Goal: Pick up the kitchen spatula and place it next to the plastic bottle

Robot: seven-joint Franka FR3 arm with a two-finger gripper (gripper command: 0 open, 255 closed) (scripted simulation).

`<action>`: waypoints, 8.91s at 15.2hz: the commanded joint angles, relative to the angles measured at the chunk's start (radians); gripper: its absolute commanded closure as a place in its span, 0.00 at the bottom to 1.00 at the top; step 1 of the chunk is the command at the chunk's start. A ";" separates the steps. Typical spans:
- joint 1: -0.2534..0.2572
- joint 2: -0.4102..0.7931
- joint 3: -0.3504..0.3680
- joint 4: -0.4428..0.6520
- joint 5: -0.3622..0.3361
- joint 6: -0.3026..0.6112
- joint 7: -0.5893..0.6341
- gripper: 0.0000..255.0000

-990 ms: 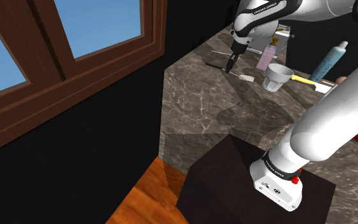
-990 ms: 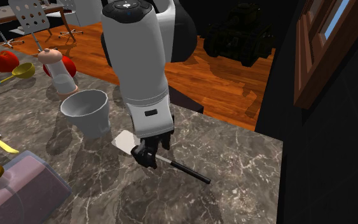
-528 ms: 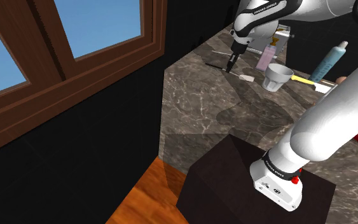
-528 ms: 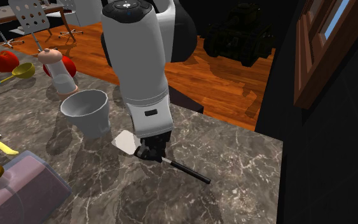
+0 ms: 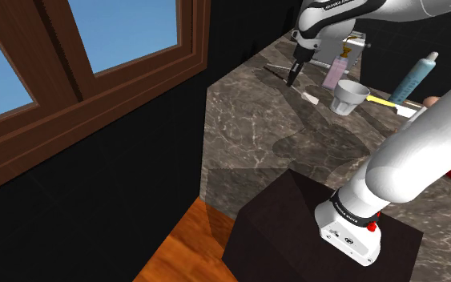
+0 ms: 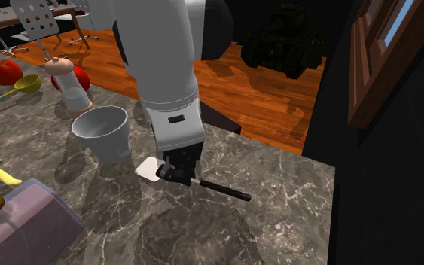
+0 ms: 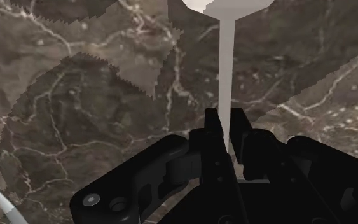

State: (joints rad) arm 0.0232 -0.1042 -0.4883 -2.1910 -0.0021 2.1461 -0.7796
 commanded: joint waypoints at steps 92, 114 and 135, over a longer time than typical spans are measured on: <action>-0.160 -0.271 -0.546 0.741 -0.264 -0.877 -0.759 1.00; -0.236 -0.363 -0.596 0.470 -0.342 -0.652 -0.814 1.00; -0.280 -0.424 -0.638 0.168 -0.411 -0.391 -0.778 1.00</action>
State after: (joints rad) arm -0.2578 -0.5282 -1.1209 -2.0116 -0.4112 1.7422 -1.5587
